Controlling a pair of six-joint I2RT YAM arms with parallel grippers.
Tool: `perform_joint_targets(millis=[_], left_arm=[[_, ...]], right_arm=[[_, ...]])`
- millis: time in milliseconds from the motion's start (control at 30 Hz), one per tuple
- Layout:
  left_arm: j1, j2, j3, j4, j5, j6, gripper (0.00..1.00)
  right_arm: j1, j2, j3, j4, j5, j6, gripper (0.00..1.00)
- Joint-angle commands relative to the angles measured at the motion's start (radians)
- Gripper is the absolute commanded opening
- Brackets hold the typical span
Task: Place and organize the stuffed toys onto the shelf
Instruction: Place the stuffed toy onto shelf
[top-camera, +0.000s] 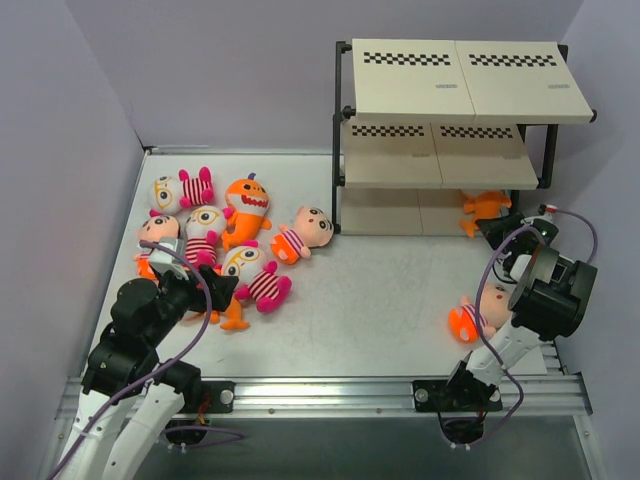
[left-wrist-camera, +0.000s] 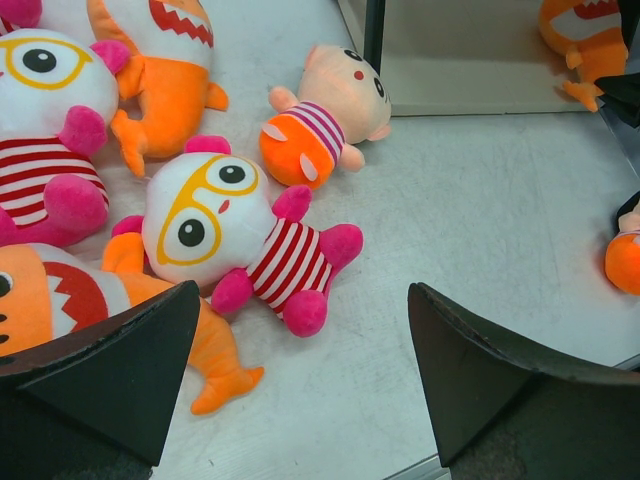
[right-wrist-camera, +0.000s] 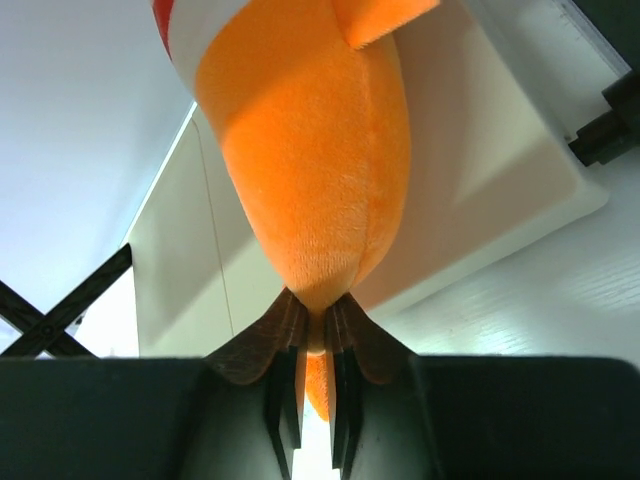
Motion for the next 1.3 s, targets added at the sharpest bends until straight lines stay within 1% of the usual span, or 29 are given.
perform_joint_targets(millis=[0,33,67,133,433,567,733,833,967,1167,1267], left_arm=[[-0.006,-0.005,0.000,0.023,-0.006,0.009,0.94],[-0.006,-0.005,0.002,0.023,-0.006,0.009,0.94],[-0.006,-0.007,0.002,0.023,-0.003,0.009,0.94],[-0.006,-0.007,0.002,0.023,-0.003,0.009,0.94],[-0.006,-0.001,0.002,0.023,-0.005,0.009,0.94],[-0.006,0.001,0.002,0.023,-0.005,0.009,0.94],[-0.006,0.002,0.002,0.023,-0.002,0.009,0.94],[-0.006,0.002,0.002,0.023,-0.003,0.009,0.94],[-0.006,0.005,0.002,0.023,-0.003,0.009,0.94],[-0.006,0.008,0.002,0.025,-0.002,0.009,0.94],[-0.007,0.010,0.002,0.025,-0.002,0.009,0.94]], right_arm=[[-0.017,-0.022,0.060,-0.021,-0.071,-0.047,0.09],[-0.017,-0.017,0.071,-0.062,-0.087,-0.079,0.07],[-0.018,-0.012,0.092,-0.084,-0.095,-0.094,0.03],[-0.018,0.000,0.100,-0.107,-0.112,-0.114,0.00],[-0.029,0.029,0.120,-0.142,-0.163,-0.157,0.00],[-0.046,0.037,0.123,-0.179,-0.163,-0.193,0.00],[-0.064,0.044,0.123,-0.182,-0.157,-0.194,0.00],[-0.064,0.051,0.135,-0.181,-0.147,-0.185,0.00],[-0.067,0.058,0.149,-0.173,-0.146,-0.165,0.06],[-0.067,0.075,0.132,-0.066,-0.160,-0.087,0.06],[-0.067,0.084,0.132,-0.045,-0.161,-0.067,0.07]])
